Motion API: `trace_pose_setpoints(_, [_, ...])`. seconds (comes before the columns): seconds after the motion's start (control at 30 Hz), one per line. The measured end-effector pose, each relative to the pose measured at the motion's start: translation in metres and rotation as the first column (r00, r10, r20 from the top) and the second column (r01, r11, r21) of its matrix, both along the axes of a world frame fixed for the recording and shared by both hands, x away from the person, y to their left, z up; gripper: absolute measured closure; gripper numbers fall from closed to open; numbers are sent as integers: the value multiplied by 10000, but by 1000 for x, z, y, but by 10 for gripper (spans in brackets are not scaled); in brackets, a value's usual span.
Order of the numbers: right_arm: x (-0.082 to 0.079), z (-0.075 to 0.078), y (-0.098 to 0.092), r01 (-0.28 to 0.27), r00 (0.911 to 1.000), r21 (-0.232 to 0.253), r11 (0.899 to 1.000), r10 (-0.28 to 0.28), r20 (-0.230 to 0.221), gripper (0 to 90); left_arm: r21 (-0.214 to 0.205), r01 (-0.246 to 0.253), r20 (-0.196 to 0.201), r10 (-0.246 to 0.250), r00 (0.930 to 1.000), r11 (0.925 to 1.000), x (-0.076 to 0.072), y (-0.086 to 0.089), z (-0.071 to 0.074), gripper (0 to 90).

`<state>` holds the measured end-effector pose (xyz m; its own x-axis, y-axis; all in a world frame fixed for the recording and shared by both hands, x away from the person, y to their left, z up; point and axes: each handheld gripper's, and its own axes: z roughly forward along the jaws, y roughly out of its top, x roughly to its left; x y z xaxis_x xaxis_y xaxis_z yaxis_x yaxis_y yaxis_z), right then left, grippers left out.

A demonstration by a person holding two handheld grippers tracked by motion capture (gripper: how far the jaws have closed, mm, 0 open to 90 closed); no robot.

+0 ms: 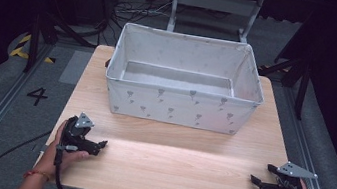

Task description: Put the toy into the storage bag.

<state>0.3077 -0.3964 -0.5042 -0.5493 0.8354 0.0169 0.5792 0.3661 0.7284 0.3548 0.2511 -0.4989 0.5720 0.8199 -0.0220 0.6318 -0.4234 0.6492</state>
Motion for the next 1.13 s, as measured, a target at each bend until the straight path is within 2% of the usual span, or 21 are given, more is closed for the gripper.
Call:
trace_pose_setpoints(0.9, [1, 0, 1, 184, 9998, 2, 9998, -184, -16, 159, 12, -522, -32, 522, 9986, 9986, 0, -4, 0, 1])
trace_pose_setpoints(1.13, [1, 0, 1, 203, 9998, -2, 9998, -203, -21, 154, 16, -532, -33, 532, 9986, 9986, 0, -4, 0, 1])
